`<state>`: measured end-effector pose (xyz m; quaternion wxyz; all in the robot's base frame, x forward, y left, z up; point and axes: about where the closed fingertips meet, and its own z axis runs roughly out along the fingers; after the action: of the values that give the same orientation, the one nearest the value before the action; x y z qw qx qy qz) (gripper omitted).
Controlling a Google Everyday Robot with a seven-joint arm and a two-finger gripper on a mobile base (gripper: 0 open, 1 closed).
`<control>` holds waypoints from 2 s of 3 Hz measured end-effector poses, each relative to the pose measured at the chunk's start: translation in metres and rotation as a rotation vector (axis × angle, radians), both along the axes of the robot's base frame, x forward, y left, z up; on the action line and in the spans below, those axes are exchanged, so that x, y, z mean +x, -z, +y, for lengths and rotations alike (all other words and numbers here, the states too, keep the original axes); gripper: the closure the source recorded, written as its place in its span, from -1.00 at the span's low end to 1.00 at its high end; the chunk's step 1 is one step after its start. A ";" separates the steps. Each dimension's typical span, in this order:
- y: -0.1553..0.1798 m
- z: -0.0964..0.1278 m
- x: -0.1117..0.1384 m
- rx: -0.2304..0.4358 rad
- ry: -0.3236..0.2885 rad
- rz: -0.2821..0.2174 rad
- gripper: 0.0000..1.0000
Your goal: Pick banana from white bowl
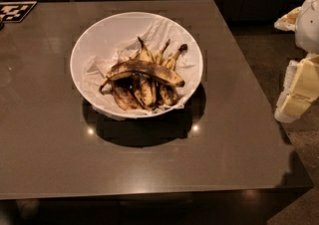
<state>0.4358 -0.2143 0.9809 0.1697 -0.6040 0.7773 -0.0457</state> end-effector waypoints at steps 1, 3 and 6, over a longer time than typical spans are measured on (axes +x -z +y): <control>-0.006 0.014 -0.006 -0.070 0.028 -0.003 -1.00; -0.031 0.040 -0.013 -0.234 0.124 -0.054 -1.00; -0.045 0.087 0.004 -0.268 0.149 -0.088 -1.00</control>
Offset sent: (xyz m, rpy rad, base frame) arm -0.0162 0.0317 0.0238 -0.2996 -0.0082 -0.1986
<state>0.4400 -0.1277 1.0263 0.1176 -0.5592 0.7988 -0.1880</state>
